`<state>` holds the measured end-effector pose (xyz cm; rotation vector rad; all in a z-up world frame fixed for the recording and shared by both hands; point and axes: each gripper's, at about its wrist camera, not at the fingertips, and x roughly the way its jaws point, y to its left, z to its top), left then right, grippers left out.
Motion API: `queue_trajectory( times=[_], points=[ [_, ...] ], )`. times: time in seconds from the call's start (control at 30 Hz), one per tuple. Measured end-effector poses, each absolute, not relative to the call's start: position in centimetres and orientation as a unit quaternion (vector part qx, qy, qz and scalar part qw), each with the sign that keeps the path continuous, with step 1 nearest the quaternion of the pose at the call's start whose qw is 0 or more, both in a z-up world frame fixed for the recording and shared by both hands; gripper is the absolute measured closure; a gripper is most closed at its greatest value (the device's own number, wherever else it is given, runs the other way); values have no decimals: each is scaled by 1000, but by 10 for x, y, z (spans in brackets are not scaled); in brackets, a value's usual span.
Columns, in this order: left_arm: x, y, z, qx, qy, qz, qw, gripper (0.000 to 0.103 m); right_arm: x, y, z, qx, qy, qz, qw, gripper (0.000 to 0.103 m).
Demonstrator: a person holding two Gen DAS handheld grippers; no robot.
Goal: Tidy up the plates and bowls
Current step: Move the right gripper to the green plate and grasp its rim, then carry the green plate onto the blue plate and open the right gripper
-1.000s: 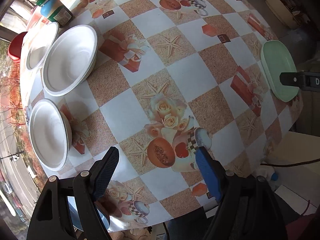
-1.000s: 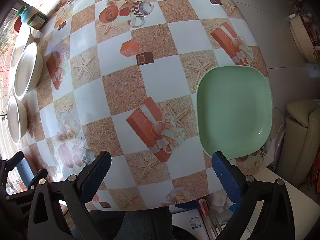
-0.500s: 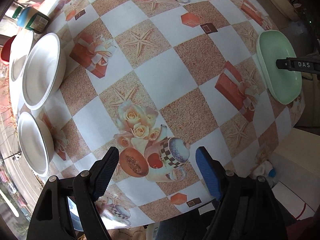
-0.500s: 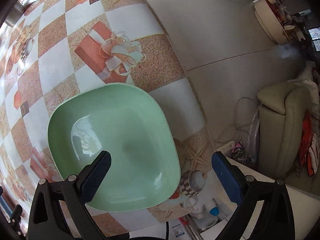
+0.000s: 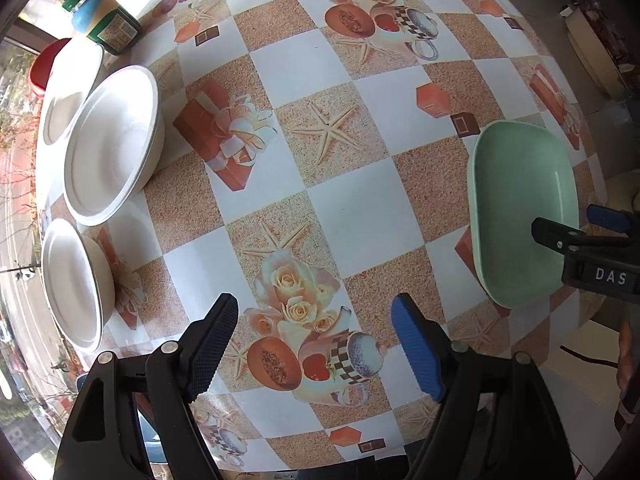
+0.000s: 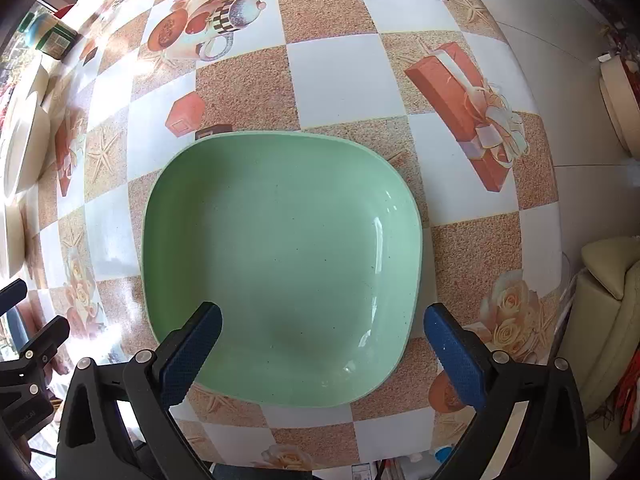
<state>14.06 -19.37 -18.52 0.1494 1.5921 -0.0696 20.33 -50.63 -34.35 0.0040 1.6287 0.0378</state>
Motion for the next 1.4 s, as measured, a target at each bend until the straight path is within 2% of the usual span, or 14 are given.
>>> queue_trajectory(
  times=[0.2,0.47,0.53,0.57,0.8,1.03,1.07,1.13,1.2,1.23,1.3,1.33,1.37,1.4],
  points=[
    [164,-234,-200,64,708,-42,702,21,211,-529,-340,-17,730,-3,683,1],
    [194,-261,-228,56,716,-40,694,21,216,-570,-354,45,738,12,673,2],
    [198,-262,-229,61,722,-36,688,22,218,-567,-357,39,738,21,673,12],
    [200,-260,-225,60,722,-30,689,22,217,-561,-357,37,741,26,670,27],
    [206,-252,-192,38,691,-42,720,21,218,-572,-339,88,735,10,672,28],
    [219,-316,-215,64,708,-91,697,21,209,-610,-336,93,737,-8,669,28],
    [222,-319,-222,59,716,-95,689,22,209,-612,-336,95,737,-7,669,28],
    [226,-327,-231,56,727,-104,676,34,211,-611,-339,98,740,-1,666,28],
    [227,-345,-235,91,718,-119,680,39,212,-606,-341,93,742,2,664,29],
    [227,-351,-235,101,714,-128,681,47,211,-602,-340,87,742,2,665,34],
    [224,-365,-234,114,710,-142,680,63,204,-596,-340,94,741,18,665,66],
    [224,-363,-232,112,715,-142,676,63,204,-593,-340,93,745,18,660,68],
    [222,-357,-231,103,719,-138,673,64,203,-589,-340,91,748,19,657,84],
    [220,-345,-234,96,723,-131,672,68,203,-585,-341,95,753,25,651,85]
  ],
)
